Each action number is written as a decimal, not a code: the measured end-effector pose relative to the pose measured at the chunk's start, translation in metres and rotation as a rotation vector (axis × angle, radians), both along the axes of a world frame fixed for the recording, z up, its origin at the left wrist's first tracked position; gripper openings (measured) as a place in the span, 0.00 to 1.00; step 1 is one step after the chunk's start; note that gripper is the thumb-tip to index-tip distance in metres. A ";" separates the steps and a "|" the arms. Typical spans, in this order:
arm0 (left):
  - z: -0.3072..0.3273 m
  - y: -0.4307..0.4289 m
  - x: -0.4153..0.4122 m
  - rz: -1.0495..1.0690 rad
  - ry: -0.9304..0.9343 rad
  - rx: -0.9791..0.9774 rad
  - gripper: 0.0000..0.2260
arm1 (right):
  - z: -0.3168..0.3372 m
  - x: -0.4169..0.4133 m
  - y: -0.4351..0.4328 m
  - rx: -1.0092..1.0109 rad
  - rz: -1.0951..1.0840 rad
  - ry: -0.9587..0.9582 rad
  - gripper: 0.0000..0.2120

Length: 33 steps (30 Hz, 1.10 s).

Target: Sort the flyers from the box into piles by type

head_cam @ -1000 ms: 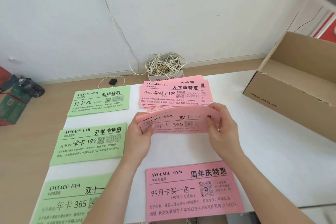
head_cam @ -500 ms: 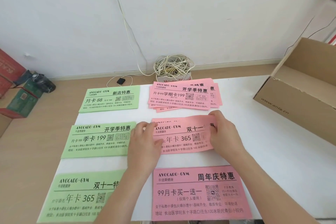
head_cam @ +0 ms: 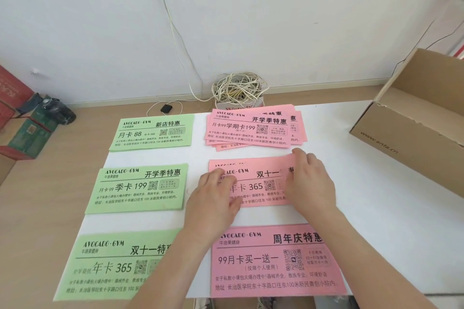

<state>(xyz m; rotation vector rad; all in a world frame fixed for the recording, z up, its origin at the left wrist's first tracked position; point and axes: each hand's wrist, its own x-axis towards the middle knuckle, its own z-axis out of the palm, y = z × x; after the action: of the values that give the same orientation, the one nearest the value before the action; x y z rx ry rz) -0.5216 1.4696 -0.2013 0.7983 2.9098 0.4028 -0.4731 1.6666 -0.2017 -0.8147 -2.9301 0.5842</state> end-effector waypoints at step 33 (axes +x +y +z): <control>0.012 0.081 -0.120 0.127 -0.060 -0.247 0.29 | 0.020 -0.081 0.061 -0.098 0.054 -0.075 0.36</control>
<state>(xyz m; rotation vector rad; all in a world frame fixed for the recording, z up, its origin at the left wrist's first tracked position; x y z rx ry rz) -0.6413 1.5504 -0.1892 0.5582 2.8860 0.0715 -0.5543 1.7279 -0.1822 -0.7861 -3.0208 0.7225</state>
